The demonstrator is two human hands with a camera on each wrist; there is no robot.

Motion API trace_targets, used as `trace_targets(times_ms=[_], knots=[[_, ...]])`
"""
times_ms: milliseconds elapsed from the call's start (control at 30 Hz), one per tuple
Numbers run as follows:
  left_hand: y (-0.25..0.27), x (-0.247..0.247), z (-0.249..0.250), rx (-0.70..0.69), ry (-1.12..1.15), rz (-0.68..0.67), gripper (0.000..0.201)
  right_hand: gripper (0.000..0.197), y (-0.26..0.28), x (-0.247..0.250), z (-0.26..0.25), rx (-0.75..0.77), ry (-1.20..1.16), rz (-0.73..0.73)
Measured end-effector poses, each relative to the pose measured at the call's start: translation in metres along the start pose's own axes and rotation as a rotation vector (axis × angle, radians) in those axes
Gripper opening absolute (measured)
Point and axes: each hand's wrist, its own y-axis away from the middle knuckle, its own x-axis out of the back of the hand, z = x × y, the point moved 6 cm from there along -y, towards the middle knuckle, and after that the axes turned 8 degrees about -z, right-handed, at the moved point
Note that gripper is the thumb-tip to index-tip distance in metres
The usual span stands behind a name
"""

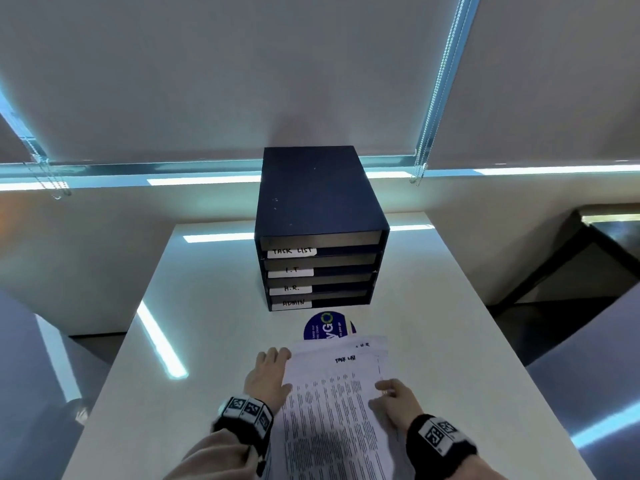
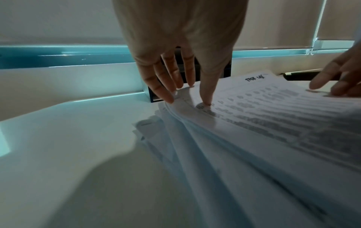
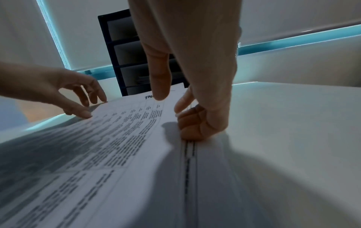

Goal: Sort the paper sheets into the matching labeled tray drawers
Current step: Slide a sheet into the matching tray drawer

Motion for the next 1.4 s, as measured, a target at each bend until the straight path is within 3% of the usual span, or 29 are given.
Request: trace_targets(times_ms=[167,300,467,600,667,767,867,967,1100,1200,1400], knots=[[0.007,-0.01,-0.013,0.103,0.061,-0.107,0.059,0.031,0.01,-0.003,-0.002,0.002,0.119,0.063],[0.011,-0.009,-0.018,0.135,0.18,-0.091,0.062,0.034,0.012,-0.006,0.001,0.014,0.126,0.077],[0.02,0.005,-0.014,0.155,0.205,-0.137,0.023,0.041,0.012,-0.001,-0.002,-0.004,0.083,0.029],[0.026,0.044,0.005,-0.046,0.143,-0.041,0.012,0.068,0.014,0.009,-0.016,0.057,0.056,0.004],[0.036,0.072,0.019,-0.163,0.337,0.02,0.01,0.062,0.023,0.009,-0.031,0.112,-0.024,-0.056],[0.048,0.104,0.031,-0.245,0.912,-0.07,0.014,0.022,0.052,0.003,-0.062,0.198,-0.228,-0.222],[0.04,0.123,0.022,-0.198,1.243,-0.051,0.034,0.04,0.06,-0.004,-0.076,0.221,-0.26,-0.373],[0.023,0.136,0.011,-0.123,1.473,0.025,0.022,0.033,0.065,-0.005,-0.081,0.245,-0.317,-0.427],[0.011,0.149,0.006,-0.033,1.548,0.046,0.027,0.025,0.075,-0.004,-0.089,0.284,-0.352,-0.467],[0.007,0.148,0.006,-0.016,1.542,0.028,0.028,0.031,0.078,-0.003,-0.089,0.279,-0.37,-0.483],[-0.001,0.147,0.006,-0.015,1.526,0.049,0.029,0.035,0.077,0.0,-0.082,0.293,-0.442,-0.394]])
